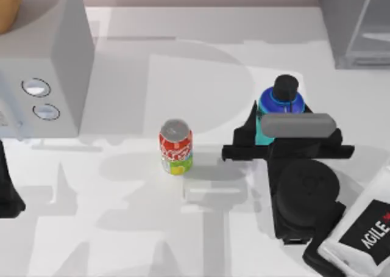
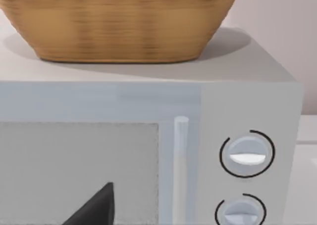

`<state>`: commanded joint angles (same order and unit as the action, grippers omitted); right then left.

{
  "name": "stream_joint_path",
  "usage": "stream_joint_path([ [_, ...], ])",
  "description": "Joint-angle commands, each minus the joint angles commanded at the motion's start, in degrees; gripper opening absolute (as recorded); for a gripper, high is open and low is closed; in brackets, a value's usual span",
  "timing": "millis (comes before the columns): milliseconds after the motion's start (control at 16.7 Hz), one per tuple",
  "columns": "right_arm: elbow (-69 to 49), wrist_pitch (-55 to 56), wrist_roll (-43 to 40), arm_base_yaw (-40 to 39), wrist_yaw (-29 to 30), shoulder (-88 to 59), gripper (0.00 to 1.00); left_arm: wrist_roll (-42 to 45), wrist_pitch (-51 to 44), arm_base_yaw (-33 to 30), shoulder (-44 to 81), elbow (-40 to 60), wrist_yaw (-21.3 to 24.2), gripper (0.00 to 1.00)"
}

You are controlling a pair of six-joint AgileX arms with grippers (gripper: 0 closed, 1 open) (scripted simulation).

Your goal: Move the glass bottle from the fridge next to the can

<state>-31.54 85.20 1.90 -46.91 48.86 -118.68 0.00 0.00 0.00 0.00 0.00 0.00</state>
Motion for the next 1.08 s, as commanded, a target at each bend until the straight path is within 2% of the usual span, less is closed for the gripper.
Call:
stream_joint_path([
  [660, 0.0, 0.0, 0.0, 0.0, 0.0, 0.0, 0.98, 0.0, 0.0, 0.0, 0.0, 0.0, 0.0, 1.0],
  [1080, 0.0, 0.0, 0.0, 0.0, 0.0, 0.0, 1.0, 0.0, 0.0, 0.0, 0.0, 0.0, 0.0, 1.0],
])
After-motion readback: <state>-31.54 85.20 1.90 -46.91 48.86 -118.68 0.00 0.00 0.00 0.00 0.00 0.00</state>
